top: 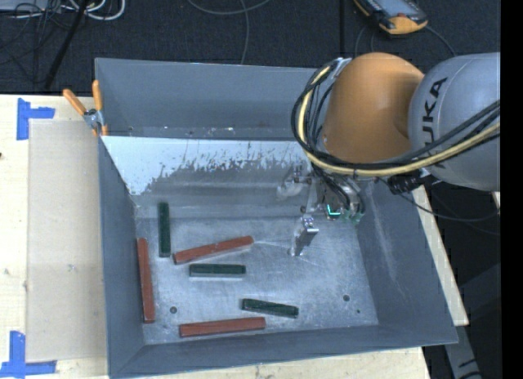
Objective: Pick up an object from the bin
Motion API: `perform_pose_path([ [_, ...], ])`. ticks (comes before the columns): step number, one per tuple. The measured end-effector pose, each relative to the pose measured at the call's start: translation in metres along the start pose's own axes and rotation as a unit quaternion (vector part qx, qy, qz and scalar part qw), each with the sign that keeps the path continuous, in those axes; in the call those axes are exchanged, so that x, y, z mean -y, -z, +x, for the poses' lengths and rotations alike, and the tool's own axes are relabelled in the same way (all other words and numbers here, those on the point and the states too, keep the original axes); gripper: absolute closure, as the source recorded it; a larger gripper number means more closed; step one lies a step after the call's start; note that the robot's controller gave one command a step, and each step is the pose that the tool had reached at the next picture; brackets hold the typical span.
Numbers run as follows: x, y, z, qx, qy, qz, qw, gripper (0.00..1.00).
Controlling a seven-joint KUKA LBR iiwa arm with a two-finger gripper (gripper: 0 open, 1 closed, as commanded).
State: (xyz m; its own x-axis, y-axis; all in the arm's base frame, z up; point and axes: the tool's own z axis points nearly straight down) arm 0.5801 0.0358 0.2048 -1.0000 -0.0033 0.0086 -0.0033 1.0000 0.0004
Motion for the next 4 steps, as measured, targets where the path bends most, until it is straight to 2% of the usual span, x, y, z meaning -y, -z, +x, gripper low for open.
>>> perform_pose_path([
  [1,0.0,0.005,-0.001,0.0039,0.0,0.0,1.0,0.0],
  [2,-0.014,-0.034,-0.011,0.0072,0.032,0.001,0.9995,0.0],
  [3,-0.018,-0.128,-0.016,0.0129,0.029,-0.001,0.9995,1.0],
  [4,-0.018,-0.128,-0.016,0.0129,0.029,-0.001,0.9995,1.0],
])
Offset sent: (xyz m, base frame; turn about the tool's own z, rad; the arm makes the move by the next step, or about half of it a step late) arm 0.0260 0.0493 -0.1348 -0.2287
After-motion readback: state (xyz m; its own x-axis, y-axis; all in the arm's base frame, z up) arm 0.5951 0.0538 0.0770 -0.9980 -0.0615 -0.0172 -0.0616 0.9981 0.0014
